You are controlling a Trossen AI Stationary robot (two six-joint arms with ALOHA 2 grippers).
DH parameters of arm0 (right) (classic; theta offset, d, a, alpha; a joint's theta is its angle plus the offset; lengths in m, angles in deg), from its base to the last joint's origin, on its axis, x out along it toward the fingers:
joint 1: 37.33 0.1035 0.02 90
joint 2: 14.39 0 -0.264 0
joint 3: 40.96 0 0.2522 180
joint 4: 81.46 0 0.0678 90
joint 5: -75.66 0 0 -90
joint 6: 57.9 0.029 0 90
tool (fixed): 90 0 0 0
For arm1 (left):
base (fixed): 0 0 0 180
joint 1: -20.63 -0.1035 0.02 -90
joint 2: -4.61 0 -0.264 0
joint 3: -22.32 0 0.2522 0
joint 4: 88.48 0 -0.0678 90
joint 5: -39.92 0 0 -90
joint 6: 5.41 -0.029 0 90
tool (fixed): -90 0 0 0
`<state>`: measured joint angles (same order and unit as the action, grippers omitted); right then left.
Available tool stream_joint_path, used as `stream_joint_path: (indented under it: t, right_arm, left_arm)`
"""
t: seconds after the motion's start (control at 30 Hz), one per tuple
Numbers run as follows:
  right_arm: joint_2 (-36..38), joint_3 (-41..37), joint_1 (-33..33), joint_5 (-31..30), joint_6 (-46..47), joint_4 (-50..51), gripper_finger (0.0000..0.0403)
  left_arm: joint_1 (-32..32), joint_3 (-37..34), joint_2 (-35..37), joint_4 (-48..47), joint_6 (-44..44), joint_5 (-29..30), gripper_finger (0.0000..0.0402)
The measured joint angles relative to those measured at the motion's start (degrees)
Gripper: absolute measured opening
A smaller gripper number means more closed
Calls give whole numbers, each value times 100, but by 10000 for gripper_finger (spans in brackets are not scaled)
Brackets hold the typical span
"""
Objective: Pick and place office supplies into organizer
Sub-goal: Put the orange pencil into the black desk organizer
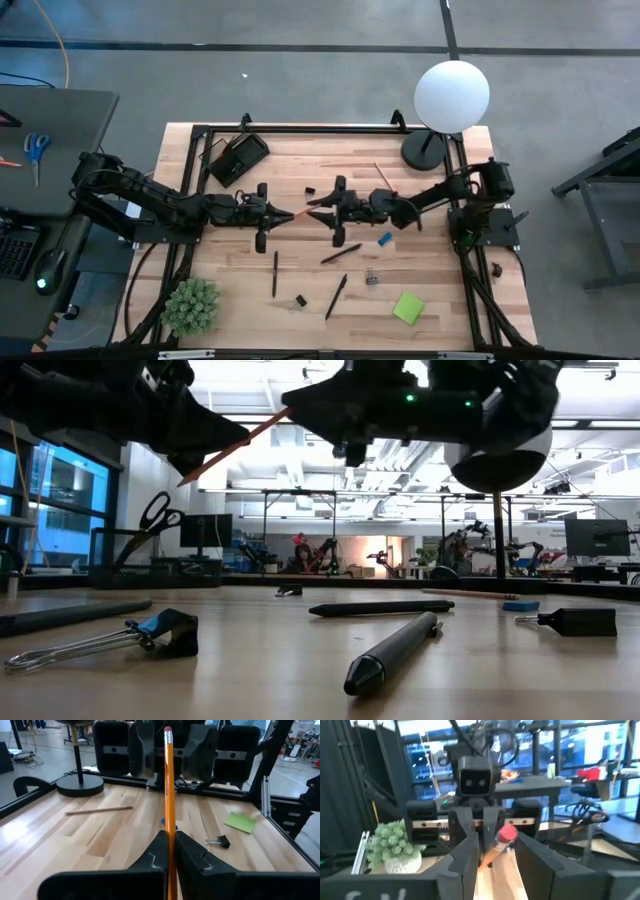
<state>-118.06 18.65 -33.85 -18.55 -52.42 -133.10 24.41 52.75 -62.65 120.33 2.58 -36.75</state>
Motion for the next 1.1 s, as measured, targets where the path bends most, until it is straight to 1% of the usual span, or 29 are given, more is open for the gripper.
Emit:
stream_joint_path:
  t: [0.13, 0.27, 0.4, 0.6, 0.77, 0.87, 0.93, 1.0, 1.1]
  right_arm:
    - [-21, 171, -10, 24, -116, 289, 119]
    - [-21, 164, 1, 6, -204, 304, 111]
    - [-21, 164, 18, -4, -325, 300, 83]
    - [-21, 164, 26, 38, -518, 189, 15]
    - [-21, 164, 12, 61, -594, 88, 16]
    - [-21, 172, -74, 159, -548, 136, 10]
    - [-21, 290, -166, 270, -359, 457, 10]
    - [-21, 507, -246, 468, -221, 966, 10]
    - [-21, 969, -266, 512, -310, 2062, 10]
  left_arm:
    - [0, 2, 0, 10, 2, -38, 0]
    - [0, 2, 0, 12, 2, -48, 0]
    - [0, 2, 0, 35, 2, -46, 0]
    - [0, 2, 0, 84, 11, -73, 0]
    - [0, 9, 4, 98, 43, -116, 3]
    - [-1, 9, 5, 80, 144, -95, 19]
    - [-2, 8, 4, 8, 173, -22, 38]
    - [-2, 12, 4, -85, 236, 3, 64]
    - [-46, 150, 2, -590, 304, -17, 107]
